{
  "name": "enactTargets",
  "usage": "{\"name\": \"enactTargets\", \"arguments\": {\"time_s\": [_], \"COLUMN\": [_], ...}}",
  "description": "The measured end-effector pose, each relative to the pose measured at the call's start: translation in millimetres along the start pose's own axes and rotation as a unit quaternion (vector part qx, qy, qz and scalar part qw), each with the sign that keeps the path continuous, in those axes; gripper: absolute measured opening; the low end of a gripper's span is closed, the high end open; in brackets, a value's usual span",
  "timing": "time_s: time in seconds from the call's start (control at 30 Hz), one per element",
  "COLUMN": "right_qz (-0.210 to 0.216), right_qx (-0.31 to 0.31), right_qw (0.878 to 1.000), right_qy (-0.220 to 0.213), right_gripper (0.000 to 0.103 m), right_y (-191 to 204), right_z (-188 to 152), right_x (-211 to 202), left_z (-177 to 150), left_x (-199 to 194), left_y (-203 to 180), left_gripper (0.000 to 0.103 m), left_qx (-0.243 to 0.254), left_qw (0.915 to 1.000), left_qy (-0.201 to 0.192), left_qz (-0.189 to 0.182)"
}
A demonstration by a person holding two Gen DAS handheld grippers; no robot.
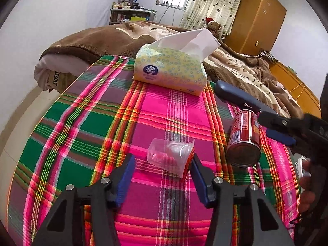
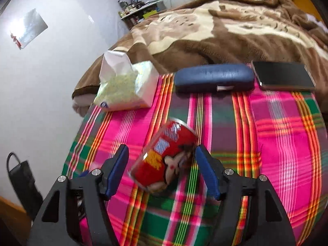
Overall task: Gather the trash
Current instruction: 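Grasp the red cartoon can with the right gripper while the left gripper grasps the clear plastic cup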
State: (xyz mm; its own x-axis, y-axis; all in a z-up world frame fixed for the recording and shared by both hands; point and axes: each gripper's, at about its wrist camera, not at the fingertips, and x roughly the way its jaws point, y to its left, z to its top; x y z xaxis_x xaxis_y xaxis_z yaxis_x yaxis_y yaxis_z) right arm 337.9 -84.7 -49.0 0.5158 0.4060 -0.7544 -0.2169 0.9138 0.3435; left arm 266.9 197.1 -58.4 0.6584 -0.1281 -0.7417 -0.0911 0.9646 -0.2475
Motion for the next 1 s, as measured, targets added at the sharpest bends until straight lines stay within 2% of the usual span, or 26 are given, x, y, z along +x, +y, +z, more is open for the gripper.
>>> {"name": "enactTargets", "arguments": {"time_s": [0.07, 0.2, 0.33, 0.67, 0.7, 0.83, 0.93, 1.0], "right_qz": [-0.007, -0.057, -0.058, -0.078, -0.085, -0.106, -0.104, -0.100], "right_qx": [0.011, 0.019, 0.023, -0.040, -0.044, -0.074, -0.074, -0.066], "right_qw": [1.000, 0.998, 0.997, 0.995, 0.994, 0.991, 0.991, 0.992], "right_qy": [0.013, 0.018, 0.034, 0.055, 0.053, 0.037, 0.034, 0.033], "right_gripper": [0.069, 0.069, 0.069, 0.069, 0.069, 0.054, 0.054, 0.054], "right_y": [1.8, 2.9, 0.1, 9.9, 9.2, 9.1, 5.1, 0.3], "right_z": [2.8, 4.9, 2.9, -11.3, -12.8, -16.4, -19.2, -20.1], "right_x": [7.7, 17.0, 26.3, 34.0, 32.8, 23.5, 19.1, 16.5], "left_z": [1.1, 1.5, 1.9, 0.9, 0.4, -1.6, -2.0, -2.0], "left_x": [-0.7, -0.6, 1.9, 3.7, 3.9, 3.5, 2.8, 3.1], "left_y": [2.9, 5.7, 6.4, 1.2, -0.2, -2.7, -4.3, -4.3], "left_gripper": [0.054, 0.054, 0.054, 0.054, 0.050, 0.047, 0.040, 0.040], "left_qx": [-0.004, -0.005, -0.007, 0.001, 0.002, 0.005, 0.008, 0.007], "left_qw": [1.0000, 1.0000, 1.0000, 1.0000, 1.0000, 1.0000, 1.0000, 1.0000], "left_qy": [-0.001, -0.001, -0.001, 0.000, 0.000, 0.002, 0.001, 0.002], "left_qz": [0.001, 0.005, 0.005, 0.004, 0.003, 0.003, 0.004, 0.001]}}
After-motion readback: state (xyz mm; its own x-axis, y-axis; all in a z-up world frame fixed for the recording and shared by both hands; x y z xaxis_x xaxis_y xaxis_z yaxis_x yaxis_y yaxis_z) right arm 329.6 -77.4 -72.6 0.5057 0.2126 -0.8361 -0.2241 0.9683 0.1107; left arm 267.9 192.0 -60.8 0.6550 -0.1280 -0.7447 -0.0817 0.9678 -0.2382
